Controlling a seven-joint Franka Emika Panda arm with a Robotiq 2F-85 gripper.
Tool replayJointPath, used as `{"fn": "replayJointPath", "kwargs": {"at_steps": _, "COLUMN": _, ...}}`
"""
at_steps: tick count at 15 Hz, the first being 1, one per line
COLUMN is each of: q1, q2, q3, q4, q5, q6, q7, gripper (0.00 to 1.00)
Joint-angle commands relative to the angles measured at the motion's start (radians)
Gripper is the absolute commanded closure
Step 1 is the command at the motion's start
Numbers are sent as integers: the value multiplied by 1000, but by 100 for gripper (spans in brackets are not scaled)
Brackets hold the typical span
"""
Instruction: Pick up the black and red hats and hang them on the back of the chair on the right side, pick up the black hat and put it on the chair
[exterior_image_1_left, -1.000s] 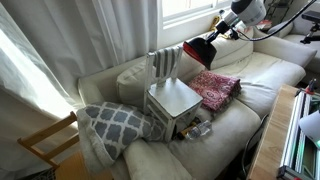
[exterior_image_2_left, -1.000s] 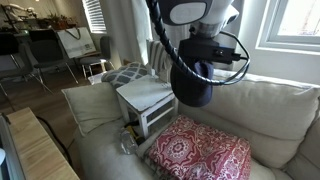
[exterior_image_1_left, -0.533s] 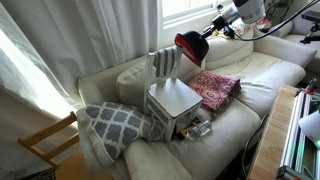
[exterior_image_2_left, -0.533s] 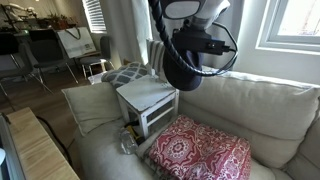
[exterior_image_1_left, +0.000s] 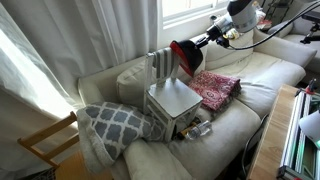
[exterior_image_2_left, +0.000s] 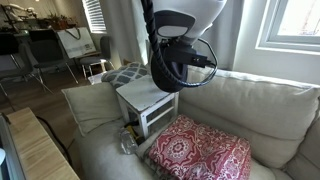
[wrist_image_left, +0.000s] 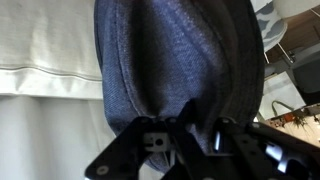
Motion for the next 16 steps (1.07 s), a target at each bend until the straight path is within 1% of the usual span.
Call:
{"fn": "replayJointPath", "kwargs": {"at_steps": 1, "q1": 41, "q2": 15, "q3": -31, "q4": 16, "q5": -25, "q6": -27, "q7": -16, "gripper": 96}}
{"fn": "replayJointPath", "kwargs": {"at_steps": 2, "q1": 53, "q2": 8, "q3": -42, "q4": 15, "q5": -26, "q6": -22, "q7": -13, "gripper": 75}}
{"fn": "replayJointPath", "kwargs": {"at_steps": 3, "q1": 66, "q2": 0, "q3": -54, "q4": 15, "q5": -29, "q6": -22, "q7": -9, "gripper": 60}}
{"fn": "replayJointPath", "kwargs": {"at_steps": 5, "q1": 88, "q2": -13, "q3": -74, "q4": 13, "q5": -32, "q6": -16, "q7": -2, "gripper": 46}}
{"fn": "replayJointPath", "kwargs": {"at_steps": 6, "q1": 106, "q2": -31, "q3": -90, "q4": 14, "q5": -33, "q6": -7, "q7": 13, "gripper": 38}}
{"fn": "replayJointPath", "kwargs": {"at_steps": 8, "q1": 127, "q2": -68, "q3": -108, "q4": 3, "q5": -33, "q6": 34, "q7": 28, "gripper": 24}}
{"fn": "replayJointPath", "kwargs": {"at_steps": 9, "q1": 130, "q2": -88, "q3": -109, "q4": -4, "q5": -32, "q6": 50, "q7": 35, "gripper": 15}}
{"fn": "replayJointPath", "kwargs": {"at_steps": 11, "q1": 145, "q2": -137, "q3": -122, "q4": -17, "q5": -31, "q6": 97, "q7": 61, "gripper": 2}}
{"fn": "replayJointPath", "kwargs": {"at_steps": 12, "q1": 157, "q2": -170, "q3": -134, "q4": -24, "q5": -32, "q6": 123, "q7": 84, "gripper": 0}}
{"fn": "replayJointPath", "kwargs": {"at_steps": 16, "q1": 187, "q2": -287, "q3": -169, "q4": -55, "q5": -31, "q6": 167, "q7": 170, "gripper": 0}}
